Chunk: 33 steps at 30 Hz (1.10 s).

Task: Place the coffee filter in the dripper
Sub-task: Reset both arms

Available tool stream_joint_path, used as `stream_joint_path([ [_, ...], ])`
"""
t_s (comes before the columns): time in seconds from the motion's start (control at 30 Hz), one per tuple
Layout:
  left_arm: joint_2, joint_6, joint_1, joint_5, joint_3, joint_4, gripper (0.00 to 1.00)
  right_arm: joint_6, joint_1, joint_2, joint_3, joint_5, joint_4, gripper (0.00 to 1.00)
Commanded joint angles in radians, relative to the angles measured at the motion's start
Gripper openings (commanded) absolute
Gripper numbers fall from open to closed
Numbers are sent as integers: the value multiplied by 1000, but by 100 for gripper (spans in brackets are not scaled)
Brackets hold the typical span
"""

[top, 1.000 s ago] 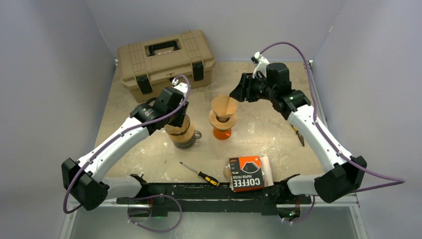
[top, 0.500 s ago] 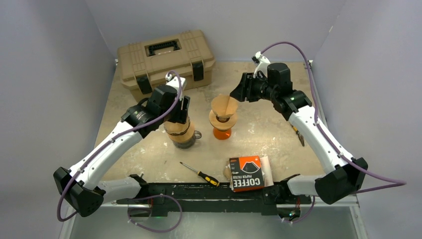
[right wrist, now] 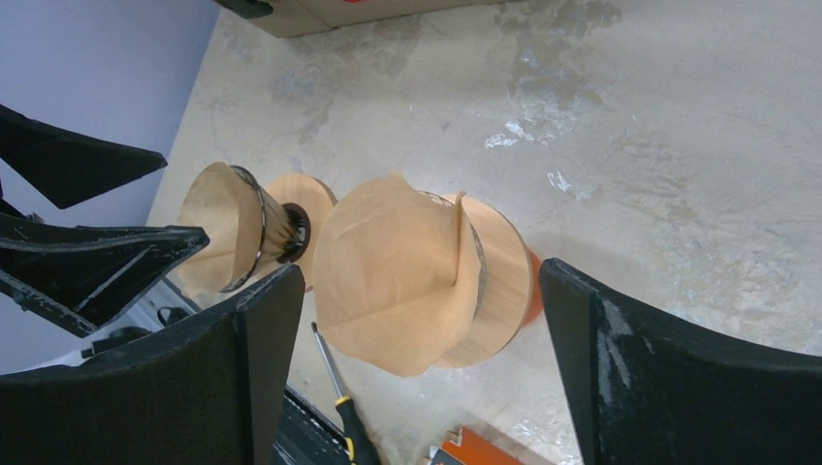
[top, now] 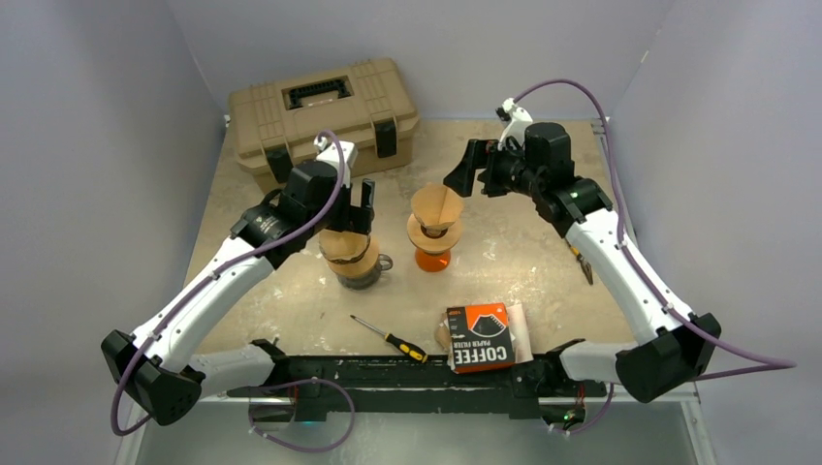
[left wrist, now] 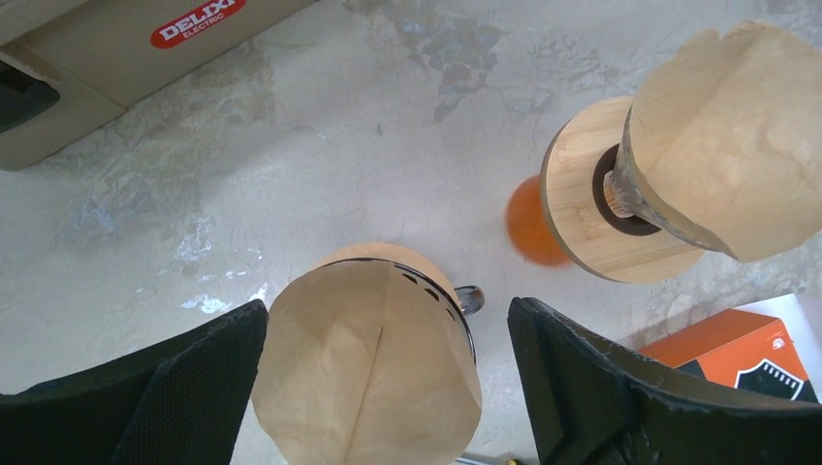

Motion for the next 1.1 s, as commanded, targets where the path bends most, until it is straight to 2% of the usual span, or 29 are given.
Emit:
stream_joint_path([
  [0.0, -31, -20, 31, 52, 10, 75, 98, -8, -3, -45, 1, 40, 35, 99],
  [0.2, -41, -33, 87, 151, -14, 130, 99, -9, -3, -50, -5, 58, 34, 99],
  [0.43, -41, -46, 137, 191, -35, 194, 99, -6, -3, -47, -12, 119, 40, 99],
  [0.6, -44, -41, 210, 230, -54, 236, 99, 7, -21, -30, -25, 210, 29, 99],
  [0.73, -64, -34, 300, 264, -69, 258, 99, 14, -81, -38, -49, 236, 27, 99],
  [0.97, -131, -47, 494, 282, -168, 339, 99, 38, -207, -132, -202, 277, 140, 99],
  [1.07, -178, -51, 523, 223, -250, 398, 99, 55, -230, -182, -312, 376, 225, 99],
])
